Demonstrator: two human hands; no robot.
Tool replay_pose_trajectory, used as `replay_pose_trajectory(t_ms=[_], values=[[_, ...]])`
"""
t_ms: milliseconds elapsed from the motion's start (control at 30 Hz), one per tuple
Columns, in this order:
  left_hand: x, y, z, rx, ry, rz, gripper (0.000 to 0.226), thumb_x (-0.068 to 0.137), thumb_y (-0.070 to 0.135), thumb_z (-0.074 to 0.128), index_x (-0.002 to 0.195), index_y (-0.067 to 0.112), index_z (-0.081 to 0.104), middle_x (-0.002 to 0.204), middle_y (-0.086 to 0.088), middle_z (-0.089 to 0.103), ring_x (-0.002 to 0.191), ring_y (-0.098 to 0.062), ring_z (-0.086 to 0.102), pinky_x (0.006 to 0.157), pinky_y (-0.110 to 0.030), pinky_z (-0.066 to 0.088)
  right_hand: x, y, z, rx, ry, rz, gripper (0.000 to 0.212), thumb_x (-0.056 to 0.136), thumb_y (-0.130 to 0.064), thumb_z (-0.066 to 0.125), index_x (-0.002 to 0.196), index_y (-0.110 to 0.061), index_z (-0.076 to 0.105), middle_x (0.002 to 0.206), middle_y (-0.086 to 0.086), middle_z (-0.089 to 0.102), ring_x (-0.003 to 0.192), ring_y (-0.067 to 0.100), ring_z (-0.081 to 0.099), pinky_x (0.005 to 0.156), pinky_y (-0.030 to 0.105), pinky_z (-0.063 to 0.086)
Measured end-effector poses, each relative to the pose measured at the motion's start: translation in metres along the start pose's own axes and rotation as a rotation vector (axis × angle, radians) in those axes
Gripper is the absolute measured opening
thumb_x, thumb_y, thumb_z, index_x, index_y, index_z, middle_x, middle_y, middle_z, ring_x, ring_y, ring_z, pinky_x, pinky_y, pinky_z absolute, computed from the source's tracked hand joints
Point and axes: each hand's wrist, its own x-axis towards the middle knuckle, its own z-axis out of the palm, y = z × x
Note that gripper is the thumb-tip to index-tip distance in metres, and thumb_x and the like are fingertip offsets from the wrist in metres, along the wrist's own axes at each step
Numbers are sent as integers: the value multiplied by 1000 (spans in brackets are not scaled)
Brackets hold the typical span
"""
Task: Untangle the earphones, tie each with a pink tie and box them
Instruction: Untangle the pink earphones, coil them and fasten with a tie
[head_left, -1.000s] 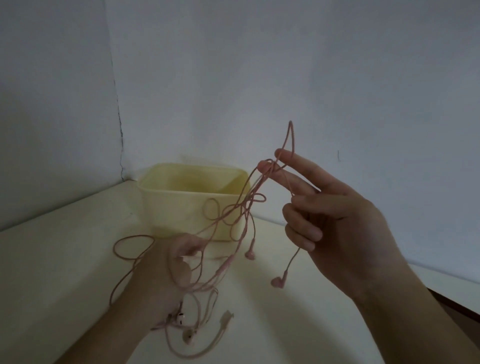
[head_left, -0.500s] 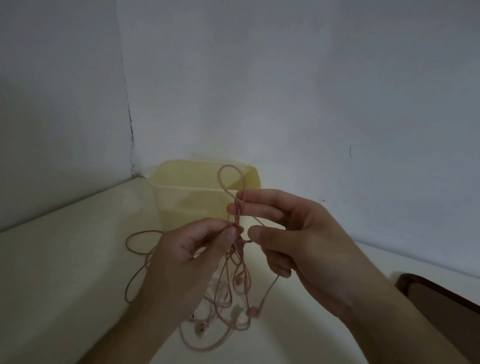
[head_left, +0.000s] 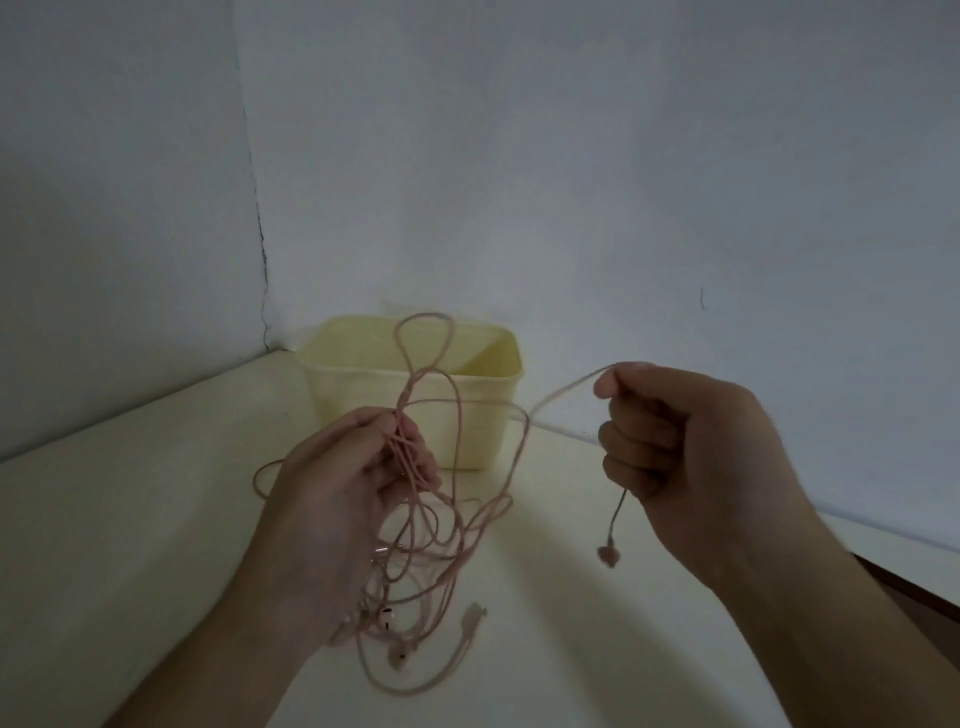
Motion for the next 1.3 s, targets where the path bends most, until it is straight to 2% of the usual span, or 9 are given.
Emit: replay_pose_trajectory(t_ms=[167, 333, 500, 700, 800, 900, 1100, 1200, 1300], values=[[3, 2, -2, -44, 13, -86, 13, 88, 14, 56, 89, 5, 66, 79, -11, 61, 67, -24, 61, 61, -31, 56, -5, -8, -3, 104, -33, -42, 19, 96, -12, 53, 80, -9, 63, 66, -2, 10, 56, 17, 8, 50, 32, 8], [2, 4, -2, -43, 51, -97, 15, 98, 11, 48, 95, 6, 63, 75, -9, 57, 61, -22, 58, 53, -29, 53, 3, -8, -11, 88, 175, -67, 15, 94, -6, 55, 83, -9, 65, 62, -2, 15, 52, 16, 11, 46, 30, 9], [-5, 8, 4, -12, -39, -76, 15, 96, 14, 50, 93, 8, 64, 81, -15, 65, 60, -25, 60, 51, -31, 52, 6, 0, -12, -517, 149, -6, 4, 90, -11, 72, 89, -15, 73, 61, -2, 50, 48, 14, 38, 47, 26, 28], [-7, 12, 6, -2, -152, -119, 18, 93, 21, 48, 86, 12, 63, 123, -25, 72, 49, -22, 50, 49, -31, 46, -10, 30, 15, -1070, -198, 67, 59, 80, -52, 87, 131, -57, 57, 88, -18, 49, 73, 1, 53, 64, 20, 44], [-9, 15, 6, -48, -213, -153, 17, 95, 20, 42, 88, 10, 54, 124, -27, 70, 43, -18, 40, 44, -29, 42, -7, 48, 18, -1245, -258, 82, 80, 73, -58, 89, 142, -56, 48, 103, -23, 49, 102, 4, 56, 78, 17, 43], [-10, 17, 5, -110, -223, -158, 16, 93, 18, 40, 93, 7, 51, 111, -22, 74, 40, -15, 34, 40, -24, 34, -7, 59, 14, -1388, -301, 95, 81, 81, -49, 87, 149, -43, 43, 107, -21, 55, 104, 8, 57, 84, 20, 51], [-6, 22, 0, -169, -173, -181, 17, 86, 20, 48, 88, 10, 61, 105, -18, 72, 39, -11, 32, 37, -19, 29, 8, 59, -5, -1352, -111, 182, 19, 98, -32, 64, 116, -29, 60, 111, -4, 65, 89, 14, 70, 84, 39, 64], [-7, 21, -1, -184, -194, -203, 17, 86, 20, 48, 90, 9, 60, 108, -21, 71, 39, -11, 32, 36, -19, 28, 3, 60, 0, -1559, 38, -115, 38, 96, -36, 72, 122, -23, 48, 119, 0, 53, 112, 22, 55, 96, 40, 53], [-11, 22, 2, -104, -259, -190, 21, 82, 33, 61, 91, 14, 63, 109, -25, 61, 41, -8, 40, 37, -19, 31, -3, 56, 9, -1534, 204, -229, 51, 89, -53, 79, 102, -24, 40, 96, -4, 59, 85, 22, 60, 73, 39, 54]])
